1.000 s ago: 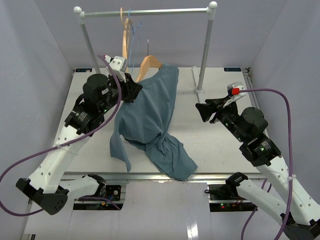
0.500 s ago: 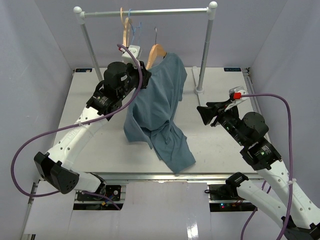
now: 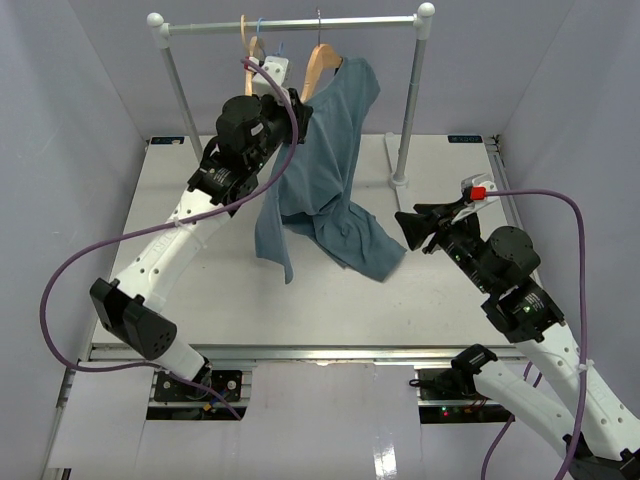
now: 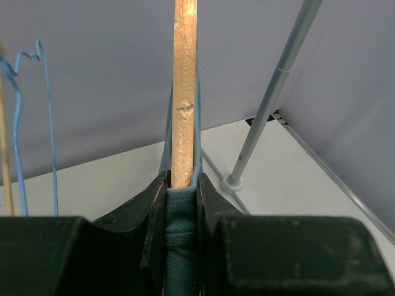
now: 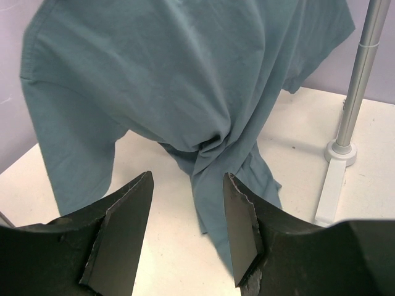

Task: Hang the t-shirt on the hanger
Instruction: Place the hanger at the clothesline, then reset both arms

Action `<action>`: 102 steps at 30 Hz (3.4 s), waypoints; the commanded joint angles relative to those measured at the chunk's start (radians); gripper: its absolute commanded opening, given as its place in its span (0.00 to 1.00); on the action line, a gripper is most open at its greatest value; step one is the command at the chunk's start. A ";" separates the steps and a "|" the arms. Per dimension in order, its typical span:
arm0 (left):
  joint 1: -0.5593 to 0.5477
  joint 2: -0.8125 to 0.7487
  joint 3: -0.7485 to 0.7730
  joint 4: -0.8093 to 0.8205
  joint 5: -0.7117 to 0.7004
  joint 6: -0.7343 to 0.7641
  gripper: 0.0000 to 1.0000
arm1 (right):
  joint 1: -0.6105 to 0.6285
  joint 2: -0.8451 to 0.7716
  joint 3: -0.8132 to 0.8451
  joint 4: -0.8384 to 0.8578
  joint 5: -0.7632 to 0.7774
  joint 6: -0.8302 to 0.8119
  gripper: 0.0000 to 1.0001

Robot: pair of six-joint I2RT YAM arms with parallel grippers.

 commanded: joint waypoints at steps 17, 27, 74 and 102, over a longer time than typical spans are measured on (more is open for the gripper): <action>0.000 0.236 0.288 0.103 -0.004 0.020 0.00 | 0.003 -0.063 -0.039 0.067 0.015 -0.004 0.55; 0.000 0.282 0.298 0.102 -0.003 0.006 0.00 | 0.003 -0.066 -0.043 0.066 0.016 -0.009 0.55; 0.002 -0.169 -0.217 -0.088 0.252 -0.045 0.34 | 0.004 -0.057 -0.052 0.059 0.003 -0.006 0.58; -0.089 -0.760 -1.063 0.399 0.191 -0.241 0.98 | 0.012 0.205 0.065 -0.114 0.117 0.007 0.90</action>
